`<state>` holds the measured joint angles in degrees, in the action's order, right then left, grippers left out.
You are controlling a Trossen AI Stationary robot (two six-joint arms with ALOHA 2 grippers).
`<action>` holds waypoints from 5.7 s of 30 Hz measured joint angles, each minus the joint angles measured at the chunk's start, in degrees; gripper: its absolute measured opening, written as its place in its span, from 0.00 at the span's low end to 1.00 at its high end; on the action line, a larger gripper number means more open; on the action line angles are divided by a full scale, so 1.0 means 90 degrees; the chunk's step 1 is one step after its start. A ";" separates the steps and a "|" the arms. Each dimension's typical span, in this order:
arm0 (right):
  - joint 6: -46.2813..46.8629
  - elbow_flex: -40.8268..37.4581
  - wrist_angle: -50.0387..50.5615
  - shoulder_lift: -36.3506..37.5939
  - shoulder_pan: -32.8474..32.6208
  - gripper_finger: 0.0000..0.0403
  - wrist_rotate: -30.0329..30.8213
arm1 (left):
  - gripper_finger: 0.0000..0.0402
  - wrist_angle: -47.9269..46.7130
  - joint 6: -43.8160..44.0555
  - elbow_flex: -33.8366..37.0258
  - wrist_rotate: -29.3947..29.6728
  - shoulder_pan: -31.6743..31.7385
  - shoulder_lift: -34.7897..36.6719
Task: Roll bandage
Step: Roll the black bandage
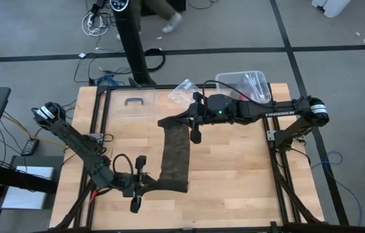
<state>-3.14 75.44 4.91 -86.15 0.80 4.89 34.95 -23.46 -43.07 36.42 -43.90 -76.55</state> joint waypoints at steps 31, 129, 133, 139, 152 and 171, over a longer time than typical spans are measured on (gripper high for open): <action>0.4717 0.0000 -0.0085 0.0024 0.0403 0.71 -0.1644 | 0.05 -0.0548 0.1025 0.0000 -0.0010 -0.0007 -0.0333; 0.1212 -0.3636 -0.5680 -0.0084 -0.4126 0.00 0.1141 | 0.05 0.1307 -0.0881 0.0288 0.2811 0.1782 -0.0447; 0.0646 -0.3103 -0.4886 0.0171 -0.4120 0.00 0.1288 | 0.05 0.1305 -0.0453 0.0596 0.2808 0.1906 -0.0447; -0.0149 -0.2235 -0.3646 0.0441 -0.3837 0.00 0.1817 | 0.05 0.1062 0.0191 0.0741 0.2479 0.1921 -0.0447; -0.1303 -0.0601 -0.1893 0.0532 -0.2404 0.00 0.1940 | 0.05 0.0646 0.0987 0.0686 0.0813 0.1677 -0.0499; -0.0098 -0.0459 -0.0374 0.0525 -0.0998 0.00 0.0774 | 0.05 0.0637 -0.0210 -0.0140 0.0343 0.0822 -0.0498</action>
<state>-4.02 71.31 1.54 -81.43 -8.19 11.85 40.69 -25.35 -44.33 39.51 -36.50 -81.03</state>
